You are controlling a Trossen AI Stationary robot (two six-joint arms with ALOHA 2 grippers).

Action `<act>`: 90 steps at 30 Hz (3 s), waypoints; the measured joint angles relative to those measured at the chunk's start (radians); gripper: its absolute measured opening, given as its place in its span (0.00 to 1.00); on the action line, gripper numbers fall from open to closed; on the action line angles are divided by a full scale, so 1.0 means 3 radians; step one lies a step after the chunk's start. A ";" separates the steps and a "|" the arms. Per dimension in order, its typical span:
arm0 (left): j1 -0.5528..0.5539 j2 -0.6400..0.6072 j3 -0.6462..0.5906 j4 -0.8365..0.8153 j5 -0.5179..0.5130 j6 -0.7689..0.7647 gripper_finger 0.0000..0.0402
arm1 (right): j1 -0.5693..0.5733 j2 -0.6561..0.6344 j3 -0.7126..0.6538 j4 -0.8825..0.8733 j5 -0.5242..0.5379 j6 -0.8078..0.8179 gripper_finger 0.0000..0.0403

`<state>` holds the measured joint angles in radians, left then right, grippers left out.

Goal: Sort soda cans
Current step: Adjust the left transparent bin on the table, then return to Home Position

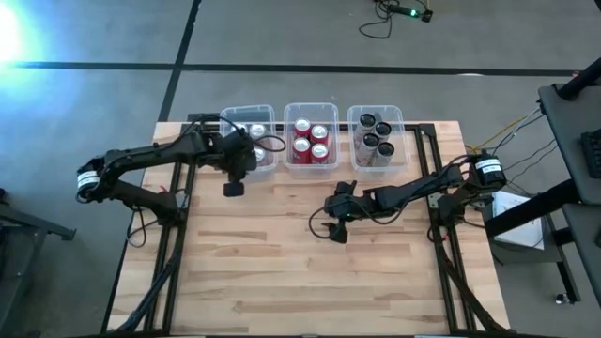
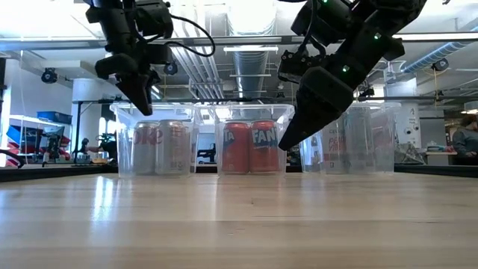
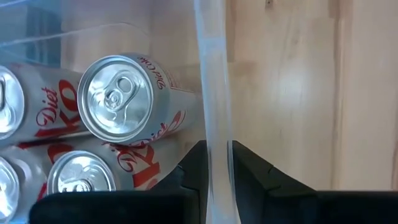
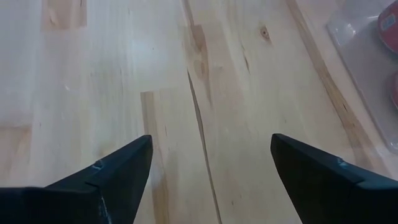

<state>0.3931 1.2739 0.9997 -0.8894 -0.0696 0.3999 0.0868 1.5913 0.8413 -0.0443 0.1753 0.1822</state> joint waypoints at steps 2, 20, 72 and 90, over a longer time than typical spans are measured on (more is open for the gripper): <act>0.0000 0.0000 0.0000 -0.0001 0.0000 0.0106 0.09 | 0.0000 0.0000 0.0000 0.0009 0.0000 0.0013 0.79; 0.0076 0.0004 0.0055 -0.0063 0.0022 0.0423 0.09 | -0.0008 0.0000 0.0000 0.0091 0.0024 0.0147 0.78; -0.0025 -0.0405 0.1014 0.0060 0.1160 -0.1020 0.50 | 0.0000 -0.0978 0.0247 0.0097 0.0215 -0.0959 0.77; -0.0959 -0.1358 -0.1201 0.3122 0.0764 -0.1831 0.49 | 0.0230 -0.2478 -0.1381 0.1466 0.0290 -0.0882 0.59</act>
<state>0.1053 0.8666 0.6393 0.0471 0.1597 -0.1495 0.1558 0.8479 0.4270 0.3955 0.2623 -0.0825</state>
